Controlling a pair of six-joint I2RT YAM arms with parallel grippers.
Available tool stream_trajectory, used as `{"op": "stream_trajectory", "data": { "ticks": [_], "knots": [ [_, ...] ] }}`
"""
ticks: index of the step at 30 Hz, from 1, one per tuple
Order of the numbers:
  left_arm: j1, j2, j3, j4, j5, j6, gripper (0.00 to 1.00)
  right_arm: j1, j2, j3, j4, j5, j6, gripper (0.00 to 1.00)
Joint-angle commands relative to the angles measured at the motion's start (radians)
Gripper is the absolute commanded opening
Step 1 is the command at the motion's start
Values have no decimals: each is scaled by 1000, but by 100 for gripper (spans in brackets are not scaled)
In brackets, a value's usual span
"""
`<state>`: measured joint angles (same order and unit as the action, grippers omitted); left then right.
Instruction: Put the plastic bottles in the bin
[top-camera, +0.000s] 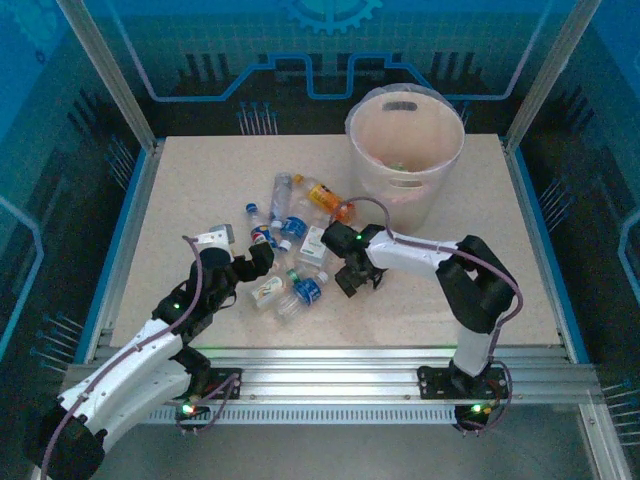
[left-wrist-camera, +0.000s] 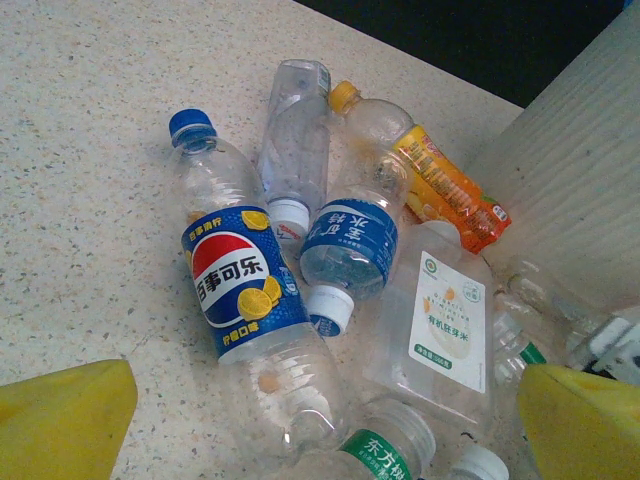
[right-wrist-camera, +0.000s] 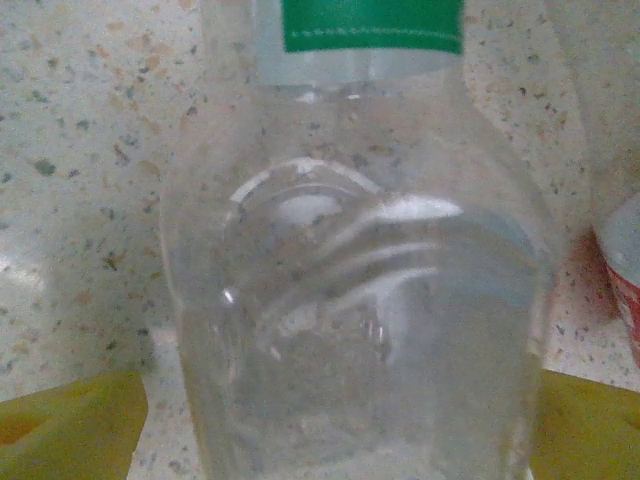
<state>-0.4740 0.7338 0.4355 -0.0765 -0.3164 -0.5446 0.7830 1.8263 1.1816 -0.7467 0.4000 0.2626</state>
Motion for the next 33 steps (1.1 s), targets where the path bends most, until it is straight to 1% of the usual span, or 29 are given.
{"op": "stream_trajectory", "data": {
  "ticks": [1, 4, 7, 10, 12, 18, 23, 29, 33],
  "knots": [
    [6, -2, -9, 12, 13, 1, 99, -17, 33, 29, 22, -30, 20, 93],
    [6, -4, -8, 10, 13, 3, 99, -24, 53, 29, 33, -39, 20, 90],
    [6, -4, -7, 9, 12, 4, 99, -25, 68, 29, 38, -45, 21, 85],
    [8, -2, -6, 8, 13, 5, 99, -25, 68, 24, 34, -47, 20, 71],
    [8, -4, -7, 8, 11, 4, 99, -25, 60, 24, 25, -43, 20, 66],
    [8, -4, -7, 10, 11, 2, 99, -15, -13, 33, -26, -24, 24, 57],
    [8, -4, -6, 22, 15, 0, 99, 7, -91, 58, -97, 13, 33, 46],
    [8, -2, -7, 24, 13, -3, 99, 43, -190, 131, -193, 61, 52, 40],
    [10, -2, -5, 23, 13, -5, 99, 69, -258, 199, -218, 45, 35, 37]
  ]
}}
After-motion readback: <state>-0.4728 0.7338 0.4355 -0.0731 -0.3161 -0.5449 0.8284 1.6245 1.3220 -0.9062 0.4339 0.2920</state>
